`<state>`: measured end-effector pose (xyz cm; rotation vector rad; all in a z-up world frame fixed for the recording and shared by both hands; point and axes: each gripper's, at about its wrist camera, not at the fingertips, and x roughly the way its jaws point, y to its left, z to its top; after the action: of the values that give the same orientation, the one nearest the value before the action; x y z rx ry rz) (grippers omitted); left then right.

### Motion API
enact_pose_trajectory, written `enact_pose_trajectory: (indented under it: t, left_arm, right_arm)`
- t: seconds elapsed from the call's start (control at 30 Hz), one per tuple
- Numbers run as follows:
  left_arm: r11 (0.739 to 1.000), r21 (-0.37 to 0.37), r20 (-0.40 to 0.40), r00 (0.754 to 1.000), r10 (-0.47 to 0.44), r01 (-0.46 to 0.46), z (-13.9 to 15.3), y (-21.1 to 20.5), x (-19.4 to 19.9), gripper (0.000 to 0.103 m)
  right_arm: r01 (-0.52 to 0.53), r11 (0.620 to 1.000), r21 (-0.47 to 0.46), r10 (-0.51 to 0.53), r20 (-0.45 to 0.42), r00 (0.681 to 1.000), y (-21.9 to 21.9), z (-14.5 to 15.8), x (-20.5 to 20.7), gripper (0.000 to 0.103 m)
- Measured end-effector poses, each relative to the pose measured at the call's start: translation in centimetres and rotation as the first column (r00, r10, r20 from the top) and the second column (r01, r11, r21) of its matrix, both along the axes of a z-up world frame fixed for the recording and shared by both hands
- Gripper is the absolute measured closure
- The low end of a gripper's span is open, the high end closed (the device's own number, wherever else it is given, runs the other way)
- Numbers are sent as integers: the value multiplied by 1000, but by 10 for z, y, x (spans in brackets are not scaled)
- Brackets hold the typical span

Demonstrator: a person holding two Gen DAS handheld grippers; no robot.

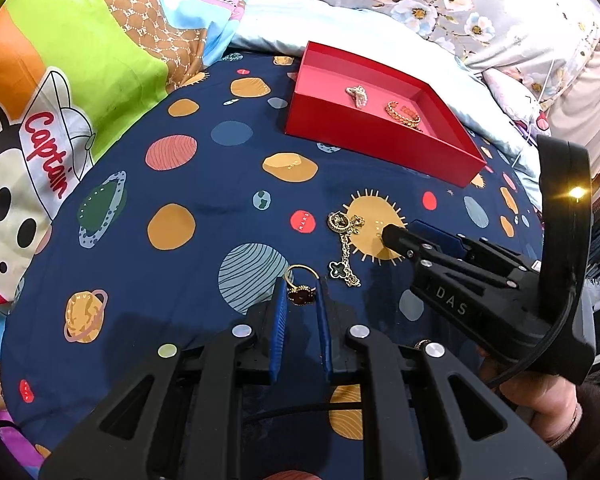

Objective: Organize jewelry
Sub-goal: 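Grasp the dark-stone gold ring with the left tool while the right grasps the silver ring, then carry both rings over the red tray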

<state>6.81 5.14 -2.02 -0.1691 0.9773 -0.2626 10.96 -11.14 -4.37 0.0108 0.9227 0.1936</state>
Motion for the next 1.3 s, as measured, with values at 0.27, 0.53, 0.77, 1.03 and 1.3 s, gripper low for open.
enact_pose_trajectory:
  t: [0.27, 0.53, 0.77, 1.03, 1.3]
  left_arm:
    - [1000, -5, 0, 1000, -15, 15, 0, -4, -2, 89]
    - [1000, -12, 15, 1000, -25, 25, 6, -7, -6, 89]
    - [999, -25, 41, 998, -43, 44, 19, -14, -11, 89]
    - [996, -34, 81, 994, -75, 78, 37, -28, -17, 89]
    - [993, -24, 139, 984, -111, 116, 60, -44, -8, 89]
  right_arm:
    - [6, 1000, 20, -6, -5, 1000, -7, 1, -5, 80]
    - [38, 997, 69, -38, 3, 999, -21, 11, -18, 80]
    - [64, 992, 106, -68, 37, 997, -35, 33, -39, 80]
    - [88, 986, 142, -101, 90, 991, -52, 61, -60, 80]
    - [95, 984, 150, -117, 145, 983, -66, 85, -63, 80]
